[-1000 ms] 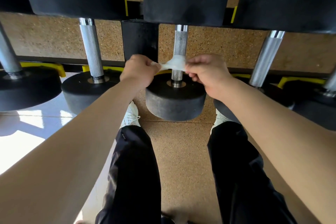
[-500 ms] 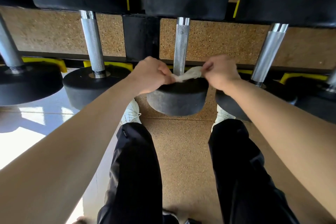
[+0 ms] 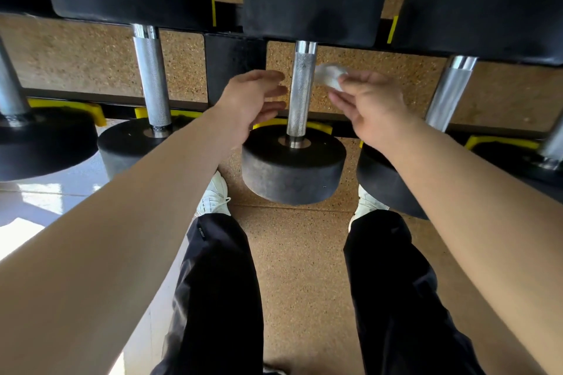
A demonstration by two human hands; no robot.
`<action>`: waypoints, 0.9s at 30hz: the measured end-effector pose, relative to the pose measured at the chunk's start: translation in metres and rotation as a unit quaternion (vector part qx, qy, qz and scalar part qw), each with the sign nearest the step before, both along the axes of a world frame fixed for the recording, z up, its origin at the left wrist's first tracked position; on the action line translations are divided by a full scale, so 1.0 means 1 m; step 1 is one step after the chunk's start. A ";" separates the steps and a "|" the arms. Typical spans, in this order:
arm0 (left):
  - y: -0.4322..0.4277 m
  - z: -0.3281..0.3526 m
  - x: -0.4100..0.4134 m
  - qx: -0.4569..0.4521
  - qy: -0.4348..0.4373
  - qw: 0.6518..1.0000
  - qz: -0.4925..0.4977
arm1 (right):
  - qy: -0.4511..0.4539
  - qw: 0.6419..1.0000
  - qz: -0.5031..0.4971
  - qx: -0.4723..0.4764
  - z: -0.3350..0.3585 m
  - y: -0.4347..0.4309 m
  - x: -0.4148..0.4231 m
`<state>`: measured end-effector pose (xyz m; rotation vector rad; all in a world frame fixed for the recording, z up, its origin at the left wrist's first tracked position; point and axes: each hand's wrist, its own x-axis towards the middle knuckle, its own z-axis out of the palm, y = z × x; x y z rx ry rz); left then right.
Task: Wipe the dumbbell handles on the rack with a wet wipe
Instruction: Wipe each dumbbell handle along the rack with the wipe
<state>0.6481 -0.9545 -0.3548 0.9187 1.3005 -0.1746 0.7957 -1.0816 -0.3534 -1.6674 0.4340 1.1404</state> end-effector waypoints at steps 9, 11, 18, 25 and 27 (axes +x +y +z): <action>-0.001 -0.001 0.035 -0.137 -0.087 0.965 0.208 | 0.120 0.989 0.042 0.071 0.000 0.040 -0.006; 0.000 0.000 0.035 -0.132 -0.096 0.959 0.233 | 0.121 0.988 0.069 0.066 -0.003 0.034 -0.002; -0.005 -0.003 0.026 -0.182 -0.154 0.929 0.282 | 0.150 0.984 0.059 0.076 -0.004 0.034 -0.002; -0.006 0.003 0.039 -0.162 -0.128 0.925 0.320 | 0.099 0.993 0.023 0.063 -0.005 0.041 -0.001; -0.007 0.001 0.036 -0.149 -0.124 0.921 0.337 | 0.086 0.994 0.024 0.063 -0.004 0.042 -0.001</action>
